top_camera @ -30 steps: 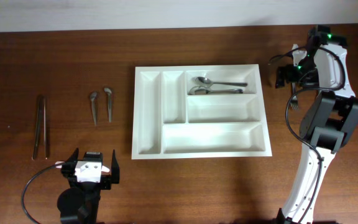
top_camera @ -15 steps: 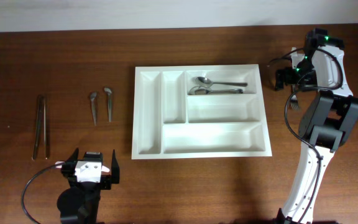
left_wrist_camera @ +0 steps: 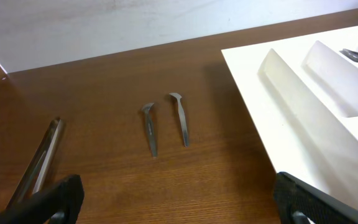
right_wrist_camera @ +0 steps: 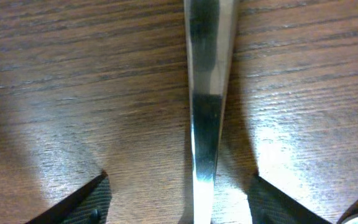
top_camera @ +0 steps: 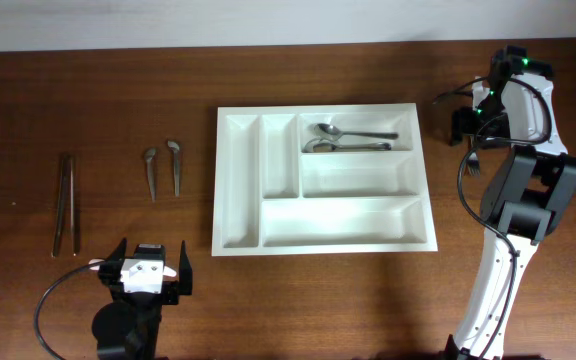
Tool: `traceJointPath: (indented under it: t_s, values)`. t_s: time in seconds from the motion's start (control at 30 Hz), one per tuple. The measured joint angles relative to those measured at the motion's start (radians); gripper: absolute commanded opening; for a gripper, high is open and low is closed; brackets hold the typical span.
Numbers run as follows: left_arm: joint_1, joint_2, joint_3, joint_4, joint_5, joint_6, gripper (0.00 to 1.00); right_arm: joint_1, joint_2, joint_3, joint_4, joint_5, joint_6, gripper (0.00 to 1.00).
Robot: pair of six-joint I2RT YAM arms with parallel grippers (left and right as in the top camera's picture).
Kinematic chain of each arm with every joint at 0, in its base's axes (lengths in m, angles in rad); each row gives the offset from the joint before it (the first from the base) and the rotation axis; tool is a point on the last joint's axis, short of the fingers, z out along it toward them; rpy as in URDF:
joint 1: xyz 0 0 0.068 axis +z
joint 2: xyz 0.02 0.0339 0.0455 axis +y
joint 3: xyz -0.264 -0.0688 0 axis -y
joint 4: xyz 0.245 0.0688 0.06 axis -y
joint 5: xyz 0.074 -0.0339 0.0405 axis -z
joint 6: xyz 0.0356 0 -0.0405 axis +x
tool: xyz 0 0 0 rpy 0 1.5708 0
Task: Pack container
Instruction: 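Close the right gripper on a fork handle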
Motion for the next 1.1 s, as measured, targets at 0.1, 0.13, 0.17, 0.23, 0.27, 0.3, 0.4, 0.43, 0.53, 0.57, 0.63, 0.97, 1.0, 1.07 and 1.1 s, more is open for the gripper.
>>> traceJointPath:
  t_s: [0.1, 0.13, 0.17, 0.23, 0.27, 0.3, 0.4, 0.43, 0.53, 0.57, 0.63, 0.97, 1.0, 1.07, 1.1]
  values:
    - [0.000, 0.000, 0.000, 0.000, 0.000, 0.000, 0.99, 0.000, 0.000, 0.000, 0.000, 0.000, 0.004, 0.69]
    - [0.000, 0.000, 0.000, 0.000, 0.000, 0.000, 0.99, 0.000, 0.000, 0.000, 0.000, 0.000, 0.005, 0.66]
    - [0.000, 0.000, 0.000, 0.000, 0.000, 0.000, 0.99, 0.000, 0.000, 0.000, 0.000, 0.000, 0.006, 0.56]
    - [0.000, 0.000, 0.000, 0.000, 0.000, 0.000, 0.99, 0.000, 0.000, 0.000, 0.000, 0.000, 0.007, 0.42]
    - [0.000, 0.000, 0.000, 0.000, 0.000, 0.000, 0.99, 0.000, 0.000, 0.000, 0.000, 0.000, 0.013, 0.36]
    - [0.000, 0.000, 0.000, 0.000, 0.000, 0.000, 0.99, 0.000, 0.000, 0.000, 0.000, 0.000, 0.014, 0.32]
    - [0.000, 0.000, 0.000, 0.000, 0.000, 0.000, 0.99, 0.000, 0.000, 0.000, 0.000, 0.001, 0.012, 0.25]
    - [0.000, 0.000, 0.000, 0.000, 0.000, 0.000, 0.99, 0.000, 0.000, 0.000, 0.000, 0.001, 0.012, 0.20]
    - [0.000, 0.000, 0.000, 0.000, 0.000, 0.000, 0.99, 0.000, 0.000, 0.000, -0.001, 0.001, 0.021, 0.09]
    - [0.000, 0.000, 0.000, 0.000, 0.000, 0.000, 0.99, 0.000, 0.000, 0.000, 0.000, 0.002, 0.021, 0.09]
    - [0.000, 0.000, 0.000, 0.000, 0.000, 0.000, 0.99, 0.000, 0.000, 0.000, -0.001, 0.004, 0.023, 0.10]
    - [0.000, 0.000, 0.000, 0.000, 0.000, 0.000, 0.99, 0.000, 0.008, 0.047, -0.048, 0.005, 0.051, 0.04]
    - [0.000, 0.000, 0.000, 0.000, 0.000, 0.000, 0.99, 0.000, 0.013, 0.071, -0.062, 0.004, 0.058, 0.04]
    - [0.000, 0.000, 0.000, 0.000, 0.000, 0.000, 0.99, 0.000, 0.018, 0.132, -0.086, 0.005, 0.071, 0.04]
    - [0.000, 0.000, 0.000, 0.000, 0.000, 0.000, 0.99, 0.000, 0.019, 0.168, -0.103, 0.004, 0.075, 0.04]
